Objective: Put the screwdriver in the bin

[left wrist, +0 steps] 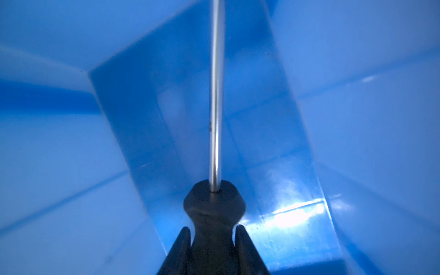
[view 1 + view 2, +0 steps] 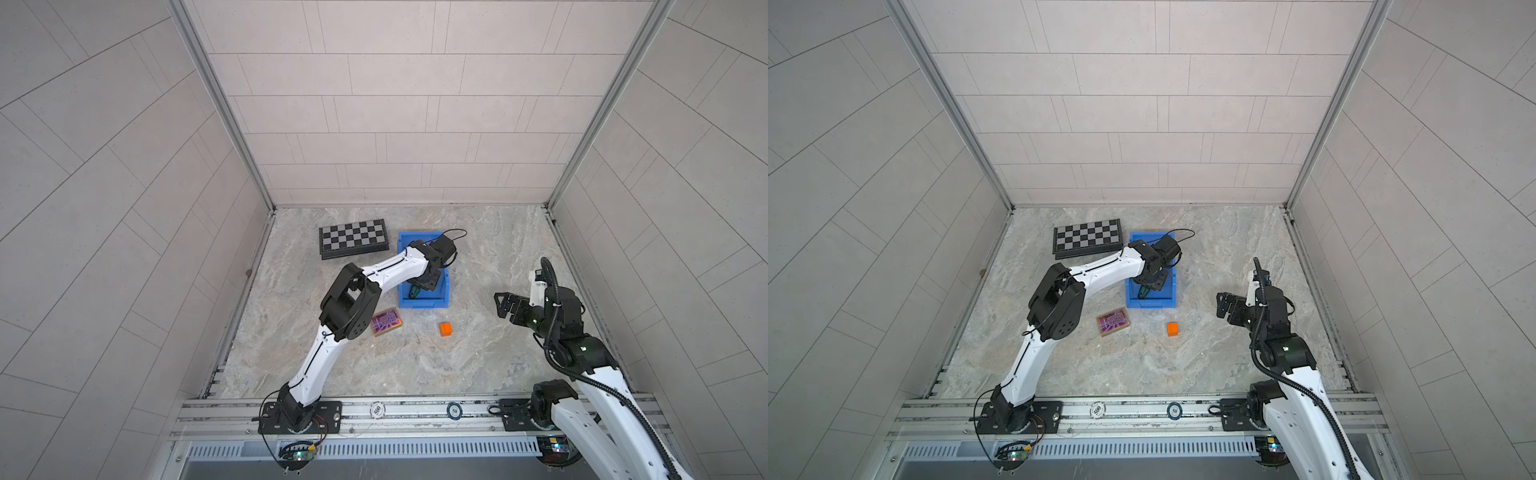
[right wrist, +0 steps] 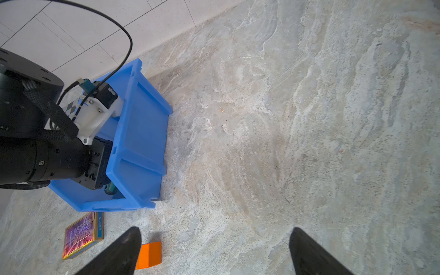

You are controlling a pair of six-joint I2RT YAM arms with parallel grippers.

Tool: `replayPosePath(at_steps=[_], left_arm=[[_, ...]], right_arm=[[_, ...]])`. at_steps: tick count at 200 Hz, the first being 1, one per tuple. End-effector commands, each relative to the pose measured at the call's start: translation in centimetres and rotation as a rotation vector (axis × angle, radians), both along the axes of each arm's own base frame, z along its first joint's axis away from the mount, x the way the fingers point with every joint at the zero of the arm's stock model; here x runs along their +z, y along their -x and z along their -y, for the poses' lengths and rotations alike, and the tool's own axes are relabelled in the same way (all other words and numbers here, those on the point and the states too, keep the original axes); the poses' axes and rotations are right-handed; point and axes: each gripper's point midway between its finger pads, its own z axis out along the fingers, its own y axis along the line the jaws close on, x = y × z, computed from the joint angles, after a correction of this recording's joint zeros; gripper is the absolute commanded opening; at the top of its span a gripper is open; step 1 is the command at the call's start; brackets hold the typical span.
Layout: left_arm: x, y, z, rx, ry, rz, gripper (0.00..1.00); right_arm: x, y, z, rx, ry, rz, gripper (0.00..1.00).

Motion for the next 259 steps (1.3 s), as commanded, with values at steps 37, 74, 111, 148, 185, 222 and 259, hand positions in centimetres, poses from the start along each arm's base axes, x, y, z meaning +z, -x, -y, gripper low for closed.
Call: replayPosePath(at_steps=[37,74,111,148,185,222,259], left_arm=[[0.5,-0.4,0.4,-0.002,0.013,0.007,0.37],[1.4,-0.5,0.7,-0.002,0.031,0.017,0.43],[4.4,-0.8,1.2,0.003,0.082,0.053,0.45],[10.0,-1.2,1.6,0.005,0.154,0.124,0.46],[17.7,-0.9,2.4,-0.014,0.301,0.215,0.5],[25.0,-0.3,1.3,-0.028,0.386,0.343,0.56],[30.1,0.5,-2.1,-0.017,0.43,0.442,0.6]], right_arm=[[-0.4,0.4,0.2,-0.002,0.01,-0.006,0.99],[-0.2,0.5,0.2,0.0,0.012,-0.002,0.99],[0.0,0.6,0.3,-0.001,0.015,0.002,0.99],[0.4,0.5,0.3,0.008,0.032,0.006,0.99],[0.8,0.0,0.8,0.006,0.075,-0.001,0.99],[2.8,-0.8,1.3,0.026,0.153,0.017,0.99],[6.9,-2.4,2.2,0.045,0.277,0.074,0.99]])
